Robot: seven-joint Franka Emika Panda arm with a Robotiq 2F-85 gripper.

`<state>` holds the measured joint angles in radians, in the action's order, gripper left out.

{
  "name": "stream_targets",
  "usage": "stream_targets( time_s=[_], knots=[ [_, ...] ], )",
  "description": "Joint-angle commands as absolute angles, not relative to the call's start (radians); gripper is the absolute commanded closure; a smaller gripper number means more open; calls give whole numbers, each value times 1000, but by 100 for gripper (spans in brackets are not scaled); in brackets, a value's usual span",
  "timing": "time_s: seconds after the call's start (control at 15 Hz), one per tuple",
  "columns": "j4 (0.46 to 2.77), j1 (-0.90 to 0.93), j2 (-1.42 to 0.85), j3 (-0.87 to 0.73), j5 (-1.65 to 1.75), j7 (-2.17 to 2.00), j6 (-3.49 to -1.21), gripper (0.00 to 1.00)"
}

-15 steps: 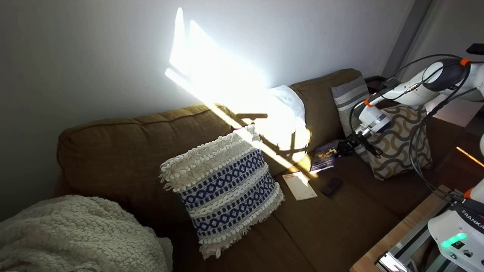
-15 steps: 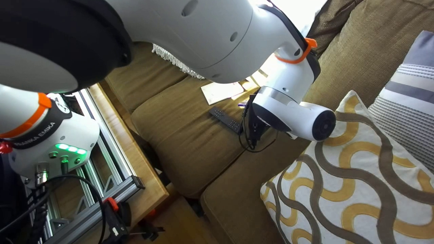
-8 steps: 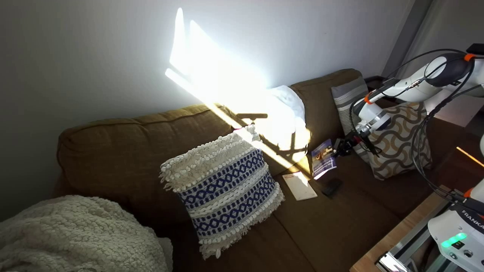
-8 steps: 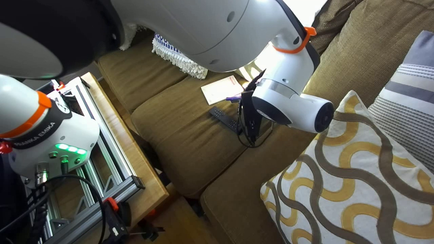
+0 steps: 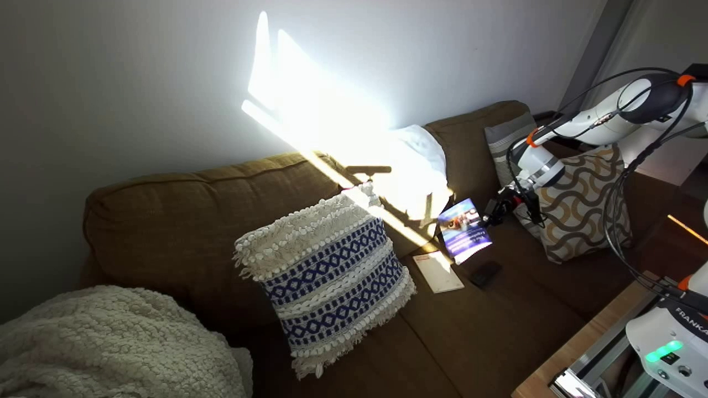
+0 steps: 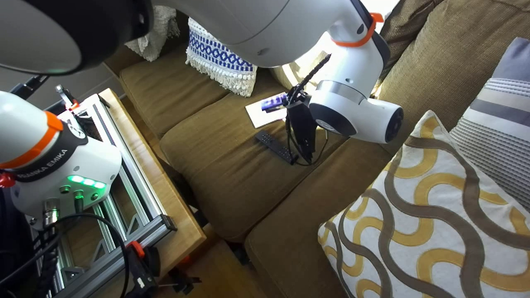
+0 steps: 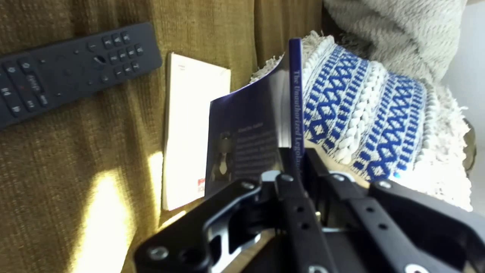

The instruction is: Move the blue book to the left

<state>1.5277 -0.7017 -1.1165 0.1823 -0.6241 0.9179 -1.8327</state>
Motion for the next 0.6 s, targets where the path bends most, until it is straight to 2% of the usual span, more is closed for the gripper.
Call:
stream_targets(
  time_s=[0.0, 0.53],
  knots=[
    [1487, -657, -1142, 174, -613, 998, -1723, 97],
    [1370, -543, -1270, 143, -629, 1031, -1573, 97]
  ],
)
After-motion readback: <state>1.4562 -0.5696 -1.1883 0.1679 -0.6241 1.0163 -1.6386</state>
